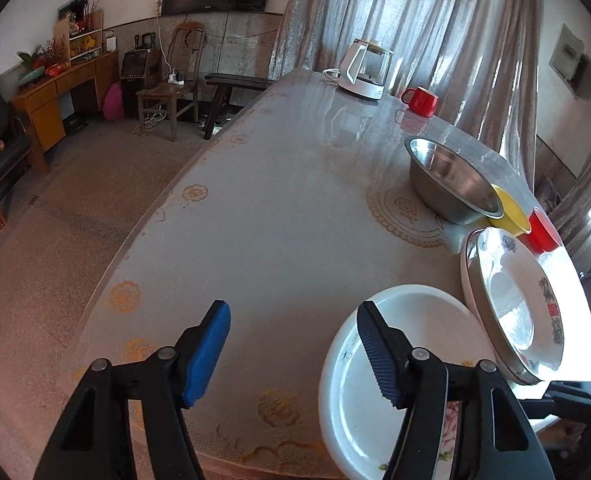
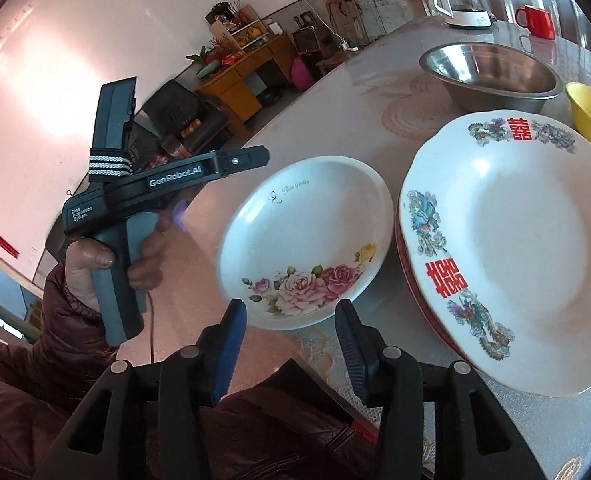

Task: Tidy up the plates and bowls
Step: 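Move the left gripper to the pink-rose plate and grasp its rim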

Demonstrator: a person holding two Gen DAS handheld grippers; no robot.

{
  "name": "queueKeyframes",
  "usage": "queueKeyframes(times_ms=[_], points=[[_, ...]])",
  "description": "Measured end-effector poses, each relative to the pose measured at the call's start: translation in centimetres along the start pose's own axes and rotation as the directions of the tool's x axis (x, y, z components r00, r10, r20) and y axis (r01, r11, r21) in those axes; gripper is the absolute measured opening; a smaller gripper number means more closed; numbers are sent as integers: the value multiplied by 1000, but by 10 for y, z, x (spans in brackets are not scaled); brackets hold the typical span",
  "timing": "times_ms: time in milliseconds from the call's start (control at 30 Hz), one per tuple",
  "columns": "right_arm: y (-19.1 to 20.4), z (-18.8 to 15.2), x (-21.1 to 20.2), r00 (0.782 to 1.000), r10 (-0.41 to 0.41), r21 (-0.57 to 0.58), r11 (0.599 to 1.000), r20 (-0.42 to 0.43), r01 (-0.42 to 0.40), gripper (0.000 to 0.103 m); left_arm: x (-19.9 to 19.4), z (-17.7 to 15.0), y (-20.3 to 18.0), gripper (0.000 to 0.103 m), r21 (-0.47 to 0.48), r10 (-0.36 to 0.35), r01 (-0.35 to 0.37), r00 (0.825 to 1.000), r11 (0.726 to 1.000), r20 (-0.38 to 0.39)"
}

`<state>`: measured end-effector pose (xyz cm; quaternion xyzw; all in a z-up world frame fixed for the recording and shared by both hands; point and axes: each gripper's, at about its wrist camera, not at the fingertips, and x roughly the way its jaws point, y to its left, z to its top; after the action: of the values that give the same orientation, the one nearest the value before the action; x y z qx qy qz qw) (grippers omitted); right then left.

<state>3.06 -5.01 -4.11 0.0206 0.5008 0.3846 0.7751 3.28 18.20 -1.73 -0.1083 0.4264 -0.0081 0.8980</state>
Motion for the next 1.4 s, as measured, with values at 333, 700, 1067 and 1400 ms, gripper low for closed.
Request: queueKeyframes(times_ms=[333,700,1067,1400], points=[[-2,6,34,997,-53,32,998,-57,55,53,15,-27,-2,40,52,-113,116,992,992,-60],[13,34,67,991,-104,11,994,-81,105,59,19,-17,11,24,31,-131,132,991,991,-25],[22,64,95,984,-171,45,984,-58,174,59,32,2,39,24,-27,-104,103,994,994,-23],[24,71,100,959,-283,15,959,20,282,38,27,-4,43,24,-22,-78,79,996,997,44]])
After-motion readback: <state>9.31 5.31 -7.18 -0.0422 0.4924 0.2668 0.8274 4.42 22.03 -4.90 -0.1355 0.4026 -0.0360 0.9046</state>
